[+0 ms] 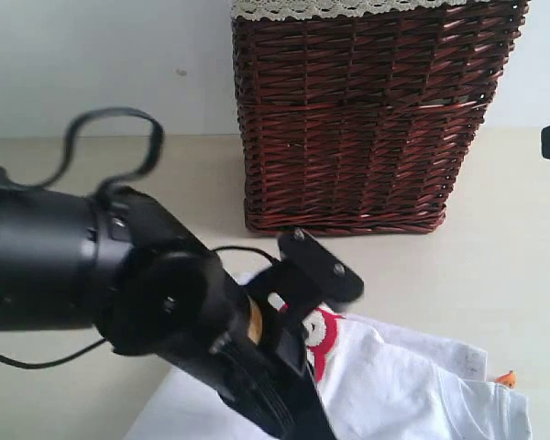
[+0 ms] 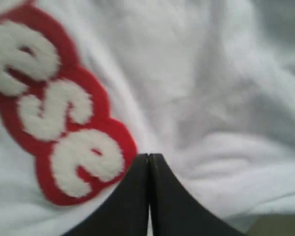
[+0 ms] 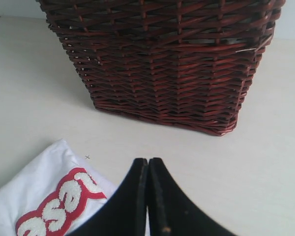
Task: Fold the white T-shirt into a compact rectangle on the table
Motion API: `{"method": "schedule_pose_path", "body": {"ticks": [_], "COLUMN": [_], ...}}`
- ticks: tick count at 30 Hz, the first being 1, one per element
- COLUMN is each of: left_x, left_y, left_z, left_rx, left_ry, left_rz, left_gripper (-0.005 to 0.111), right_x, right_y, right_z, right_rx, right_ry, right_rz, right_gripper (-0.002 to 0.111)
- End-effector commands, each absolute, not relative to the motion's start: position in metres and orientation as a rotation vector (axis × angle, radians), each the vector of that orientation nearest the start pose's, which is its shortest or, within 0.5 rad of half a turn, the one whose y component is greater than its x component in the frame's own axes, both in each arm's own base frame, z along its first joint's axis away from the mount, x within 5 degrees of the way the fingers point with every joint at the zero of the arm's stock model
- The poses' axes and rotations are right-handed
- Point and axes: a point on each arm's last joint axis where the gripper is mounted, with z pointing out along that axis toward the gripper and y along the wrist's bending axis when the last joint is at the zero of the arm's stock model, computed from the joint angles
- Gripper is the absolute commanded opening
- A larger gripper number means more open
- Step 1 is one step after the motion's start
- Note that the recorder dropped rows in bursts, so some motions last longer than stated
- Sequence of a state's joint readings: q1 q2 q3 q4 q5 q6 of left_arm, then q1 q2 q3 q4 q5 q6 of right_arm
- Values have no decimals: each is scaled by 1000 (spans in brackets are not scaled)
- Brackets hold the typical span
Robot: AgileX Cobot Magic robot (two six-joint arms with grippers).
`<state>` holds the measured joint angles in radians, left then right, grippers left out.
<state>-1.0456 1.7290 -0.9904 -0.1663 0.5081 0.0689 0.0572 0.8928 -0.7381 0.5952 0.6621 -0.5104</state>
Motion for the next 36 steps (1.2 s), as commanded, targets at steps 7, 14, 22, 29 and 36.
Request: {"method": "schedule_pose_path", "body": {"ticks": [7,14,22,29,36], "left_x": [213,226,250,243,233], "left_y": [-279,-277,-239,-200,-192], "left_z": [145,125,174,151,189], "left_rx": [963,1018,866,842,782], "left_ry": [2617,2730,2631,2787,2628], "left_rz": [-434,-358,-370,-297,-364], "left_gripper": [0,0,0,0,0], "right_x": [172,174,183,182,182], "right_y": [41,41,43,44,63], "right_z": [319,312,302,303,293], "right_rx": [-292,-288,-282,-288,-513], "right_ry": [2183,2209,2272,2272,2303], "right_rz": [400,405,437,446,582], "right_gripper": [0,0,0,0,0]}}
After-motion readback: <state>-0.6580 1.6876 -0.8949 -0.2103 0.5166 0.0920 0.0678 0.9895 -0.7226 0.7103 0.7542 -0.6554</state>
